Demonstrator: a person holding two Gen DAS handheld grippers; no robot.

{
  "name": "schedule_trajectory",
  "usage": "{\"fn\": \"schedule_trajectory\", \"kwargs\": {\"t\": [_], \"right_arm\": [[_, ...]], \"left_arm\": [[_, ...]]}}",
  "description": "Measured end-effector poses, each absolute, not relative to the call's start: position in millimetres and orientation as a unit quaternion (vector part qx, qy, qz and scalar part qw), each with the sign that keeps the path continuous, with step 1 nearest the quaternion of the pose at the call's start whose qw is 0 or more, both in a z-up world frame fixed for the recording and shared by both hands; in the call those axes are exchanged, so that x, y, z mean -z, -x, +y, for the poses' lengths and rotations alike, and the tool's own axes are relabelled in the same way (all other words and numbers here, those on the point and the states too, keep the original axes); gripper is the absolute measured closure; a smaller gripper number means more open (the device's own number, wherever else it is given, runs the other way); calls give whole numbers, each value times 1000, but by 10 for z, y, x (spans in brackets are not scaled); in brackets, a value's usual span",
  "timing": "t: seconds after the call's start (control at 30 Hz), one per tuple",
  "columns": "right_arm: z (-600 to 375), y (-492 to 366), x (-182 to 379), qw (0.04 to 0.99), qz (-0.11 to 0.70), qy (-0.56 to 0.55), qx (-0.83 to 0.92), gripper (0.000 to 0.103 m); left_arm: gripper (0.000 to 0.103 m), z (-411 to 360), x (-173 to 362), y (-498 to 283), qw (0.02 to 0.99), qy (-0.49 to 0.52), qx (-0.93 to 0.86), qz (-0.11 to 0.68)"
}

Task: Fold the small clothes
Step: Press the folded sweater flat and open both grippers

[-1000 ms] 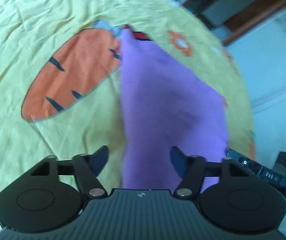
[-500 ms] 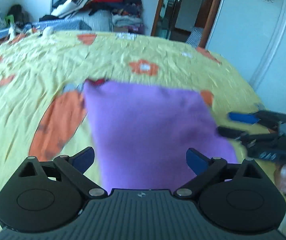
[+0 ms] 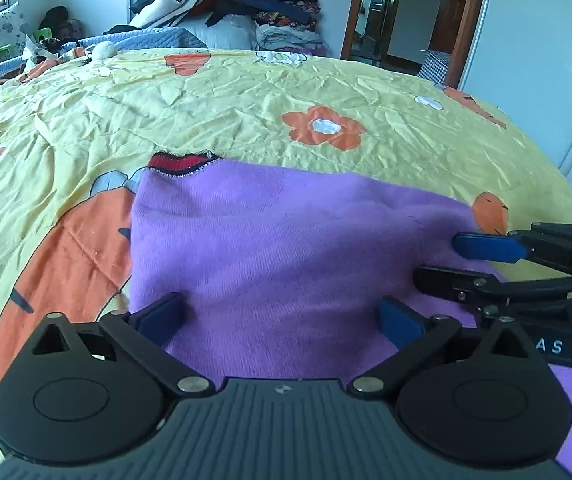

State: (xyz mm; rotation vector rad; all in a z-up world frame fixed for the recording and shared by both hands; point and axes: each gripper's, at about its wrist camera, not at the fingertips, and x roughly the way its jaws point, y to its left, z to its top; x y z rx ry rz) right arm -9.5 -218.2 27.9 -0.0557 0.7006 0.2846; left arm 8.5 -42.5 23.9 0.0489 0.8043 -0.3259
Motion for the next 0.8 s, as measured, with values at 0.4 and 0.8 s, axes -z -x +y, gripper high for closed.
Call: {"fn": "schedule_trajectory", "kwargs": {"t": [0.4, 0.8], "right_arm": [[-2189, -2, -352, 928, 352, 28, -120, 31], [-2468, 2060, -253, 921, 386, -16, -50, 4]], "left_arm": [[5, -299, -381, 26, 908, 6, 160, 386], [0, 437, -410, 1634, 904, 47, 139, 401]]}}
